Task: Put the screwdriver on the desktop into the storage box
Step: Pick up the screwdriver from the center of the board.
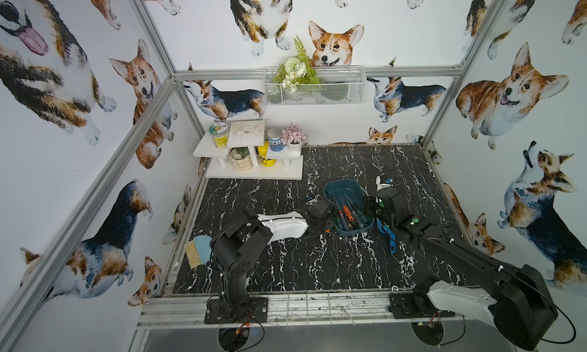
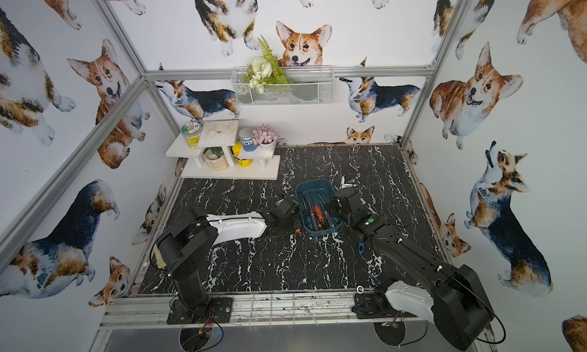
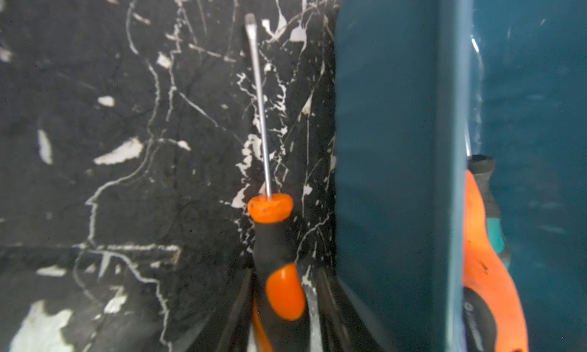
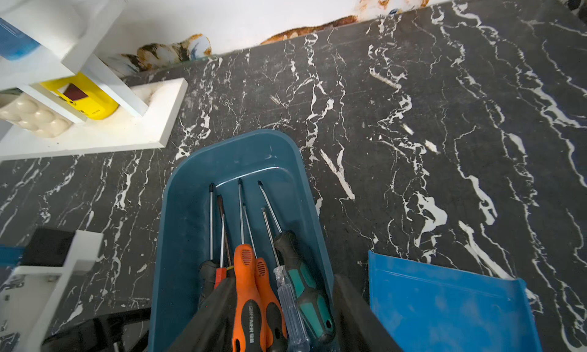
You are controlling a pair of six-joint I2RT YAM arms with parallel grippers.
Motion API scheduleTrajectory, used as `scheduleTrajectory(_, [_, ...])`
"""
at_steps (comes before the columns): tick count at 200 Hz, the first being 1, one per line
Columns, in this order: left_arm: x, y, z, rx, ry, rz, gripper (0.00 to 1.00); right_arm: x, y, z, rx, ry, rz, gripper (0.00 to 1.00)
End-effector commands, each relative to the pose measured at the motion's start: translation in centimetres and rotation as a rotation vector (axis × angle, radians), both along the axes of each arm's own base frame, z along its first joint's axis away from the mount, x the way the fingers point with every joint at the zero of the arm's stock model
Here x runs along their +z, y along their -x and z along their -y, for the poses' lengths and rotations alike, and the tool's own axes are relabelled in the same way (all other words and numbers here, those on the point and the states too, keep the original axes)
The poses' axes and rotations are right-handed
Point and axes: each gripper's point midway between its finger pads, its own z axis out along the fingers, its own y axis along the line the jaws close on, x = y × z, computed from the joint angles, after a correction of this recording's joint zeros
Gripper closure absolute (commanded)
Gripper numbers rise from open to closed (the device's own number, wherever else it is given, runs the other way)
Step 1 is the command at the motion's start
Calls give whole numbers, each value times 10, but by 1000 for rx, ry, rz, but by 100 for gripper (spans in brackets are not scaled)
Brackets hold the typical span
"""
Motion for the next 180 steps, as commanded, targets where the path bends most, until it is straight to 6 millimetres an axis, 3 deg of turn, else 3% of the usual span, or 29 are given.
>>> scheduleTrajectory(1, [-11,6,-16,4,-118,-22,65,13,-2,6,-42,-30,48,45])
scheduleTrajectory(68, [-12,6,-32,31,-207,-12,82,19,0,8,-48,-44,70,45])
scheduleTrajectory(83, [-3,4,-35,50,-209,5,85,20,1,6,-42,-52,70,46])
scheduleTrajectory(111, [35,-2,-33,76,-195,82,87,23,1,5,-39,-64,74,45])
scheduleTrajectory(153, [95,-7,12,22,-139,191,88,31,2,8,-56,-79,90,46])
scheduleTrajectory(180, [104,-10,43,-10,-99,202,87,39,4,13,-70,-79,111,46])
